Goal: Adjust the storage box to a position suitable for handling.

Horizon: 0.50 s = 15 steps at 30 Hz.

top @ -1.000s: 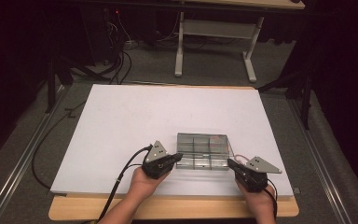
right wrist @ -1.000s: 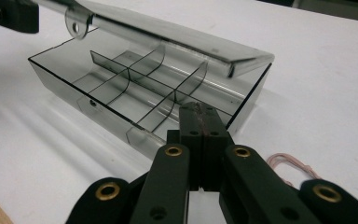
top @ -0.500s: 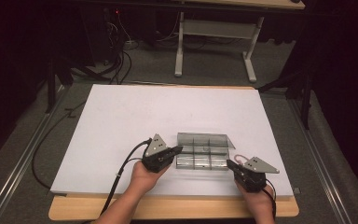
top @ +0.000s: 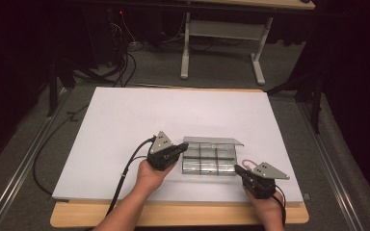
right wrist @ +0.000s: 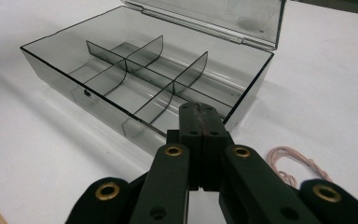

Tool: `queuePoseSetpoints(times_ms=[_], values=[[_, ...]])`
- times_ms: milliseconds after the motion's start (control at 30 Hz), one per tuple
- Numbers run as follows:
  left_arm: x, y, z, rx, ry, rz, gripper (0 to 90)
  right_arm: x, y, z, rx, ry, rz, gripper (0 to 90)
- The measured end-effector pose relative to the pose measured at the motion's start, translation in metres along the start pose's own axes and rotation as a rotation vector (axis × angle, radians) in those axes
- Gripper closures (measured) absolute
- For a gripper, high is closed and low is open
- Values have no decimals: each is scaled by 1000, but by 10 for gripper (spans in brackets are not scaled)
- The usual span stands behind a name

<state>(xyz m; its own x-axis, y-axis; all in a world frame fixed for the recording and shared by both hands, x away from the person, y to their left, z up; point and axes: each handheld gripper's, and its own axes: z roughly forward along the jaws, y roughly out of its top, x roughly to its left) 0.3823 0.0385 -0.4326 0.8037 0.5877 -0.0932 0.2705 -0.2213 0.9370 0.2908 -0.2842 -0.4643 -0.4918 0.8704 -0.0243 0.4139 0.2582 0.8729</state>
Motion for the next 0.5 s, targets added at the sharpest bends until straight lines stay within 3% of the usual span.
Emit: queuePoseSetpoints(times_ms=[500], values=[[11,3,16,1,22,-22,900,-1,0,0,-2,2,-1,900]])
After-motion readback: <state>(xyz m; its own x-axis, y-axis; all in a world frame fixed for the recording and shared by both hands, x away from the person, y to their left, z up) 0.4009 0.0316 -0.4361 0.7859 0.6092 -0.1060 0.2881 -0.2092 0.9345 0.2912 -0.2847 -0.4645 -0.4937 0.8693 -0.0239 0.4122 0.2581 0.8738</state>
